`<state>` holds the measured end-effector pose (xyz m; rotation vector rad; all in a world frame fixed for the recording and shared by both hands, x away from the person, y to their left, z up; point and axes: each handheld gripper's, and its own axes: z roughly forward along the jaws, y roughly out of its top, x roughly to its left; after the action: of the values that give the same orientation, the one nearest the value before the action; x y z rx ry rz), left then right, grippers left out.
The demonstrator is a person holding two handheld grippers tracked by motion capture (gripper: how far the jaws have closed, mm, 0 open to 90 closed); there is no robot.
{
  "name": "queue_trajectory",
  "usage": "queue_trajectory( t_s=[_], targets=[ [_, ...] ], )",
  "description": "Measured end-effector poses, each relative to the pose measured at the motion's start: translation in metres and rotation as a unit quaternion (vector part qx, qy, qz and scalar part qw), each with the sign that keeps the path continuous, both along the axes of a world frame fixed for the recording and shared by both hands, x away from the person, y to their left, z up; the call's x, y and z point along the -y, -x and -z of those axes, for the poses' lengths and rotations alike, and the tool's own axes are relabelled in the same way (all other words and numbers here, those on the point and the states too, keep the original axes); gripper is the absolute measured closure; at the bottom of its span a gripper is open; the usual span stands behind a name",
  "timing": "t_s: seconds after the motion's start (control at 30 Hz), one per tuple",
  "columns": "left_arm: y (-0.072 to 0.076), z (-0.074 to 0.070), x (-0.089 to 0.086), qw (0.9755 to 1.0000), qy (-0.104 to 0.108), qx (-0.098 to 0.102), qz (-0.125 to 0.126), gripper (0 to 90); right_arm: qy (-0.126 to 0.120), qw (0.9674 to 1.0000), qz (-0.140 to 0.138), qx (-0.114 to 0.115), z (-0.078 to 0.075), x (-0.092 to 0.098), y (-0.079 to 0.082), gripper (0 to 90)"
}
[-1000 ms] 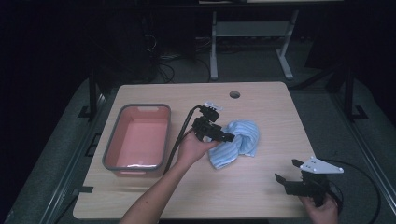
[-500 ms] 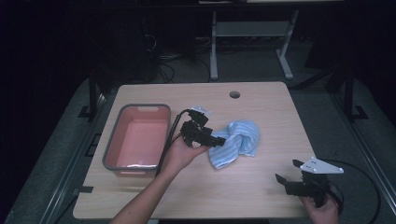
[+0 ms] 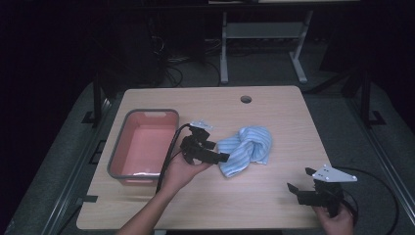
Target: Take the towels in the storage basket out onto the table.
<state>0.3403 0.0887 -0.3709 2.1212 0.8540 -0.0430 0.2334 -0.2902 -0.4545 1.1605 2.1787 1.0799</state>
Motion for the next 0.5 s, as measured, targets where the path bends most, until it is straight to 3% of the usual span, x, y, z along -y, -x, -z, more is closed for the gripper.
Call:
queue_trajectory(
  t_s=[0.4, 0.5],
  targets=[
    [0.020, 0.008, -0.008, 0.9999, -0.002, 0.015, 0.006, 24.9, 0.003, 1.0000, -0.001, 0.000, 0.001, -0.001, 0.001, 14.1],
    [0.025, 0.013, -0.011, 0.9999, 0.003, 0.008, 0.007, 24.9, 0.004, 1.0000, -0.001, -0.001, 0.001, -0.002, 0.002, 14.1]
  ],
)
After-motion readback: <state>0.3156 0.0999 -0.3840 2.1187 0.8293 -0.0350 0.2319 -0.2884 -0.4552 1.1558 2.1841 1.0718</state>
